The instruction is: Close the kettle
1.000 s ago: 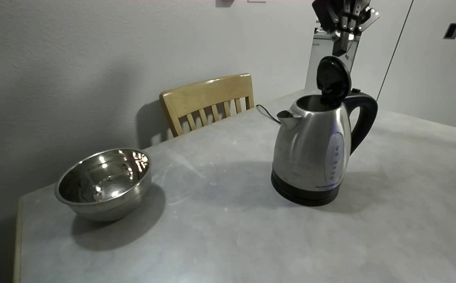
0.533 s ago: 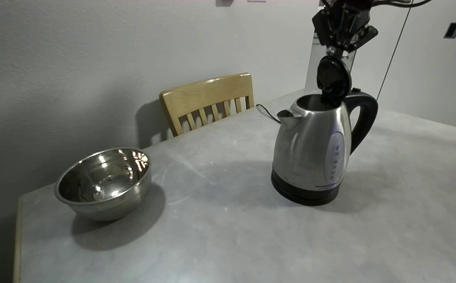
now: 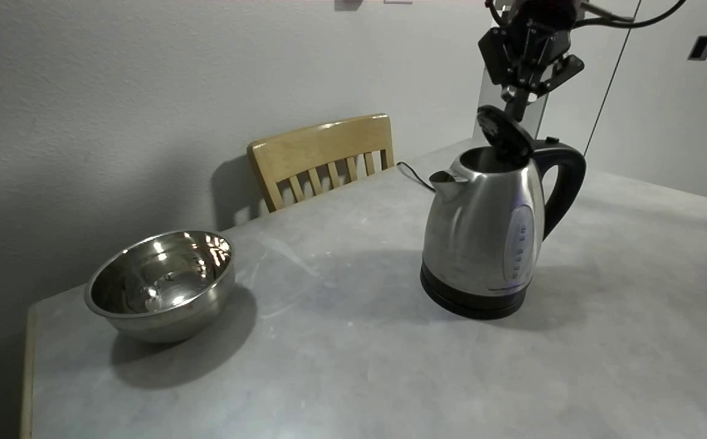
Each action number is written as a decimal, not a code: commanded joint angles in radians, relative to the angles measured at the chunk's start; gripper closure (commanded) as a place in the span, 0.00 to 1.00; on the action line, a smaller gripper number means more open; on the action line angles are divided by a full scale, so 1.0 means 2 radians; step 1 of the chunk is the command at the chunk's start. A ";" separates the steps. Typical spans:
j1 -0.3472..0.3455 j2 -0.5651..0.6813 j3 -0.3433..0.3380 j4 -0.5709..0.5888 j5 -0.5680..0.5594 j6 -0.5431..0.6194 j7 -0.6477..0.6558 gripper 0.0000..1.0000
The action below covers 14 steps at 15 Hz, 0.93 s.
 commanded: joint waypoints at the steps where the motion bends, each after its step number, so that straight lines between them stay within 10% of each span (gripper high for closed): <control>1: -0.001 0.022 0.005 0.019 0.010 -0.015 0.003 1.00; 14: 0.016 0.150 0.009 0.167 -0.019 -0.117 0.086 1.00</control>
